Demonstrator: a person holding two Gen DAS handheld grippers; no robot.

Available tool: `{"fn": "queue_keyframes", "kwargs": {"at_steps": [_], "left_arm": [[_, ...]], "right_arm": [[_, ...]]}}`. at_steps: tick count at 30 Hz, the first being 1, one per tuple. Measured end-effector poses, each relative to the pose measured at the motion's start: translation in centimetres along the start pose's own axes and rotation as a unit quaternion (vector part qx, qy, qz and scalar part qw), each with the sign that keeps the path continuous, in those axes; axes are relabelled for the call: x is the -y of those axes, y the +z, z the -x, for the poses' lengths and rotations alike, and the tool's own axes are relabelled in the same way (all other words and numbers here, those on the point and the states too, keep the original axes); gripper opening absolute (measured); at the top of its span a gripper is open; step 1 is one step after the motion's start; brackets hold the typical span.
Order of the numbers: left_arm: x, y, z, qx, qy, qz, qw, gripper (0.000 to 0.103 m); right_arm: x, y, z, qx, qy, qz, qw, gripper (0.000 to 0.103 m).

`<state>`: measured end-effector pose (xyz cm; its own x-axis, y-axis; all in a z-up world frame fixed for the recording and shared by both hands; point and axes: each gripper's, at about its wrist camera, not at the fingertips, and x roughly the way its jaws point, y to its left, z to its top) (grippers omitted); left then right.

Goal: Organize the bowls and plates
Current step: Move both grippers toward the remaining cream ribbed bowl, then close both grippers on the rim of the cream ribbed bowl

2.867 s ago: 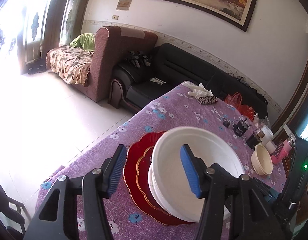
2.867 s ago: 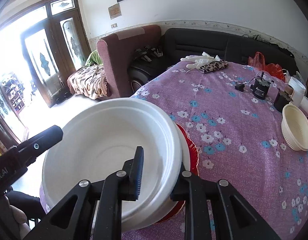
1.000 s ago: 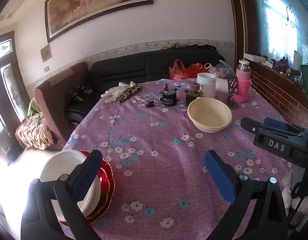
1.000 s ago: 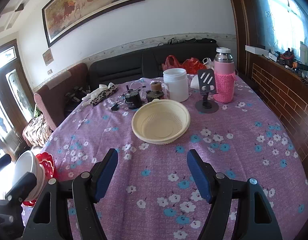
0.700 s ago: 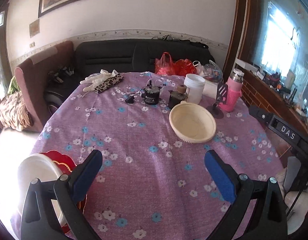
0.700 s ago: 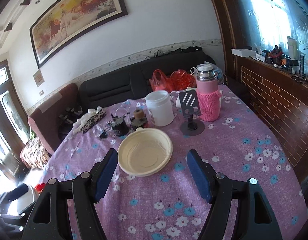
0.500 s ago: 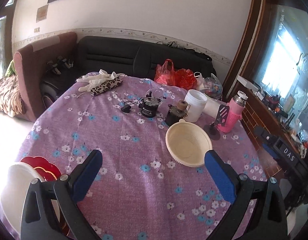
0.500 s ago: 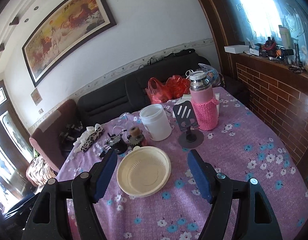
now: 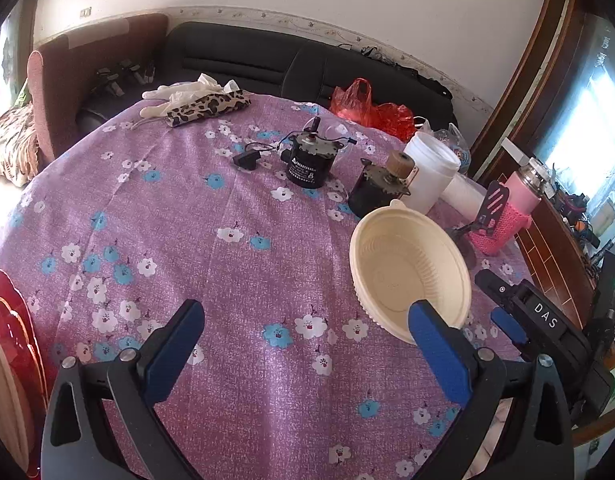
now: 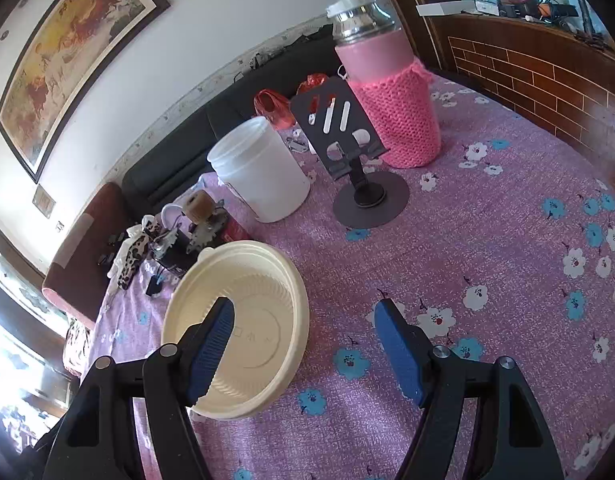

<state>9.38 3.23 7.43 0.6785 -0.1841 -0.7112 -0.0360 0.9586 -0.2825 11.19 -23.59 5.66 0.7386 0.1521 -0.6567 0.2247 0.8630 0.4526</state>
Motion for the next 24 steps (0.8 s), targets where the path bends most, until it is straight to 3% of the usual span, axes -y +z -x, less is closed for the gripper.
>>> {"fn": "queue_keyframes", "kwargs": {"at_steps": [8, 14, 15, 20, 24], "left_arm": [[-1.5, -0.4, -1.8, -0.008, -0.001, 0.0, 1.0, 0.102], [-2.4, 0.7, -2.6, -0.029, -0.046, 0.037, 0.9978, 0.1], [-2.1, 1.1, -2.7, -0.029, -0.052, 0.036, 0.9976, 0.098], [-0.3, 3.6, -4.4, -0.026, -0.071, 0.04, 0.9964, 0.071], [0.0, 4.6, -7.1, -0.047, -0.087, 0.067, 0.9928, 0.065]], "right_arm": [[-0.3, -1.2, -3.8, -0.038, 0.007, 0.02, 0.999, 0.077], [-1.1, -1.8, -4.8, -0.041, -0.003, 0.04, 0.998, 0.071], [-1.2, -1.8, -4.8, -0.04, -0.005, 0.043, 0.998, 0.07], [-1.0, -1.7, -4.2, -0.03, -0.012, 0.046, 0.998, 0.064], [-0.7, -1.5, -4.0, -0.029, -0.007, 0.044, 0.999, 0.061]]}}
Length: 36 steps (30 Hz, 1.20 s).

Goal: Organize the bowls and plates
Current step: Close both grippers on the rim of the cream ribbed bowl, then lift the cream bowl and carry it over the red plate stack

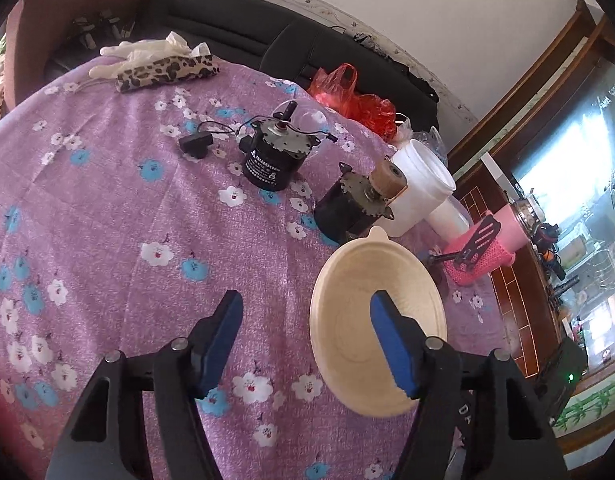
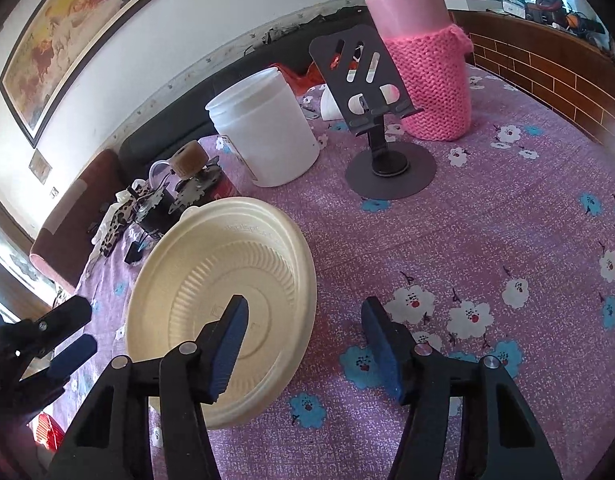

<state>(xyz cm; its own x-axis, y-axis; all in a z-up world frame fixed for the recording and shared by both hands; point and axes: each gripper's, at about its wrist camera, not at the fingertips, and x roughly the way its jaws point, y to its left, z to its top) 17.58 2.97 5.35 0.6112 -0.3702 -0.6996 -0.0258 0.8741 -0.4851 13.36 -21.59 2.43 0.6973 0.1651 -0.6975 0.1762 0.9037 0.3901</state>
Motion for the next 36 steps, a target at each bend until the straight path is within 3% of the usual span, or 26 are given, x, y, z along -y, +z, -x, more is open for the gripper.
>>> {"fn": "queue_keyframes", "kwargs": {"at_steps": [2, 13, 15, 17, 19, 22, 36], "left_arm": [[-0.1, 0.3, -1.1, -0.004, 0.001, 0.005, 1.0, 0.064], [0.7, -0.8, -4.2, -0.037, -0.002, -0.034, 0.9987, 0.064], [0.8, -1.0, -4.5, -0.043, -0.006, -0.038, 0.9983, 0.049], [1.1, -1.1, -5.1, -0.056, -0.012, -0.046, 0.9973, 0.021], [1.3, -1.4, -5.5, -0.063, -0.012, -0.054, 0.9965, 0.011], [1.7, -1.6, -5.2, -0.056, -0.009, -0.067, 0.9962, 0.011], [1.7, -2.5, -0.5, -0.009, 0.023, -0.082, 0.9964, 0.011]], "right_arm": [[-0.1, 0.0, -0.3, -0.007, 0.003, 0.002, 1.0, 0.055], [-0.4, -0.6, -1.2, -0.022, 0.009, 0.01, 1.0, 0.047], [-0.5, -0.6, -1.3, -0.023, 0.009, 0.011, 1.0, 0.045], [-0.5, -0.7, -1.4, -0.024, 0.009, 0.012, 1.0, 0.039], [-0.6, -0.6, -1.6, -0.025, 0.011, 0.01, 1.0, 0.034], [-0.8, -0.8, -1.7, -0.027, 0.016, 0.011, 0.999, 0.025], [-2.4, -1.3, -0.1, -0.015, 0.046, 0.028, 0.998, 0.021]]}}
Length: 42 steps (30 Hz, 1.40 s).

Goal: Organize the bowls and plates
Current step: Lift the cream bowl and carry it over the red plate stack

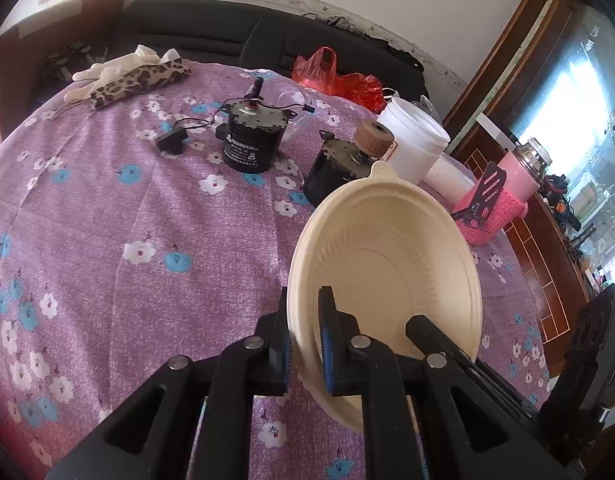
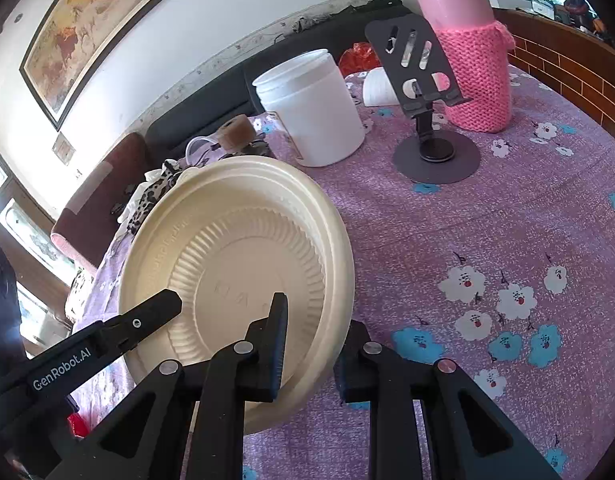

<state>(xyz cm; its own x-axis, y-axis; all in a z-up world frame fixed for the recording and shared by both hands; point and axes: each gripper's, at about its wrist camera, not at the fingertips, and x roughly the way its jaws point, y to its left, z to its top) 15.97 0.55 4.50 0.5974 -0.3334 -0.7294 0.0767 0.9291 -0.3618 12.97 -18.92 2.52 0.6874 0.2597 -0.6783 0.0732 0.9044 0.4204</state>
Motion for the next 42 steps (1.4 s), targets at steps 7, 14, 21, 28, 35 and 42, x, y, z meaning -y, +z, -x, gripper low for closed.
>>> {"fn": "queue_keyframes", "kwargs": {"at_steps": [7, 14, 21, 28, 35, 42], "left_arm": [[-2.5, -1.0, 4.4, 0.025, 0.021, 0.024, 0.9992, 0.011], [-4.1, -2.7, 10.8, 0.068, 0.052, 0.023, 0.9961, 0.011], [-4.8, -5.7, 17.1, 0.116, 0.069, 0.012, 0.9908, 0.011], [-6.6, -8.1, 22.1, 0.141, 0.068, 0.022, 0.9874, 0.011], [-8.9, -10.5, 26.6, 0.169, 0.105, 0.026, 0.9796, 0.012], [-11.7, -11.9, 29.4, 0.197, 0.154, 0.032, 0.9677, 0.013]], "right_arm": [[-3.4, -1.6, 1.5, -0.002, 0.031, 0.047, 0.998, 0.022], [-8.4, -4.0, 5.0, 0.015, 0.054, 0.098, 0.994, 0.022], [-11.5, -6.7, 9.8, 0.042, 0.075, 0.124, 0.989, 0.023], [-14.0, -9.1, 12.4, 0.034, 0.097, 0.136, 0.985, 0.023], [-18.2, -11.9, 14.2, 0.033, 0.122, 0.166, 0.978, 0.023], [-22.5, -14.2, 14.6, 0.026, 0.136, 0.199, 0.97, 0.023]]}}
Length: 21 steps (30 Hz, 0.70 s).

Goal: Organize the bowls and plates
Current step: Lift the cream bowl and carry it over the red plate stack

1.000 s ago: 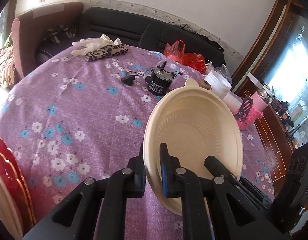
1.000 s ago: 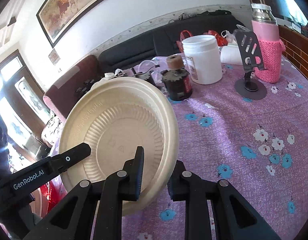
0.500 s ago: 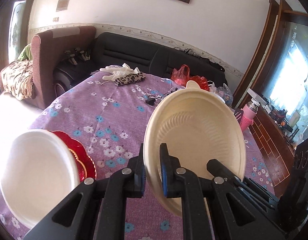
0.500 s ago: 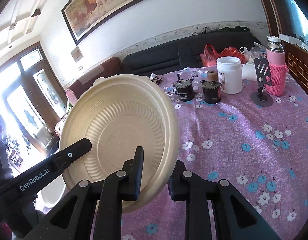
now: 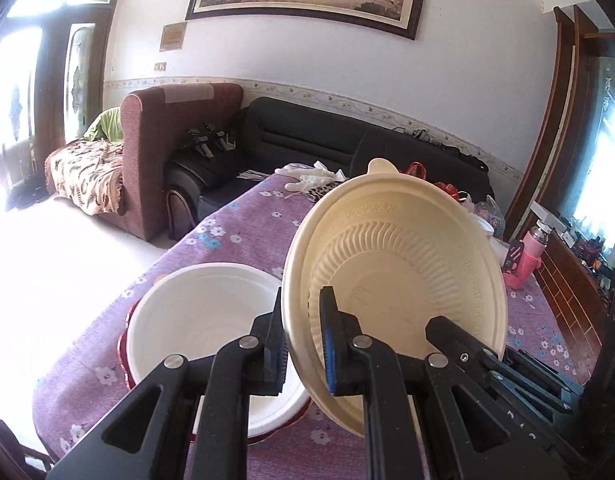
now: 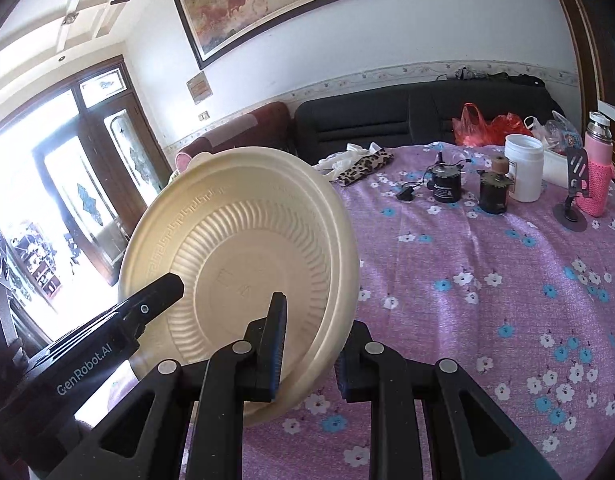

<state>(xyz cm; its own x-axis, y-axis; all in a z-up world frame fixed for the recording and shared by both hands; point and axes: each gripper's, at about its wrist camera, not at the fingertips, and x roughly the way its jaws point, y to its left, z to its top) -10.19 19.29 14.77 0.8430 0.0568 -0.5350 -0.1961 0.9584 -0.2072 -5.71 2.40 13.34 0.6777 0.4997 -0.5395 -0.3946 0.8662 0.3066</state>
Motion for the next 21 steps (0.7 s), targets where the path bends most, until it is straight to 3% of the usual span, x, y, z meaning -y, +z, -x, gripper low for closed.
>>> {"fn": "queue_keyframes", "kwargs": {"at_steps": [21], "left_arm": [[-7.2, -0.3, -0.2, -0.01, 0.055, 0.032, 0.9979, 0.014]], "right_arm": [[-6.5, -0.7, -5.6, -0.047, 0.022, 0.042, 0.998, 0.023]]}}
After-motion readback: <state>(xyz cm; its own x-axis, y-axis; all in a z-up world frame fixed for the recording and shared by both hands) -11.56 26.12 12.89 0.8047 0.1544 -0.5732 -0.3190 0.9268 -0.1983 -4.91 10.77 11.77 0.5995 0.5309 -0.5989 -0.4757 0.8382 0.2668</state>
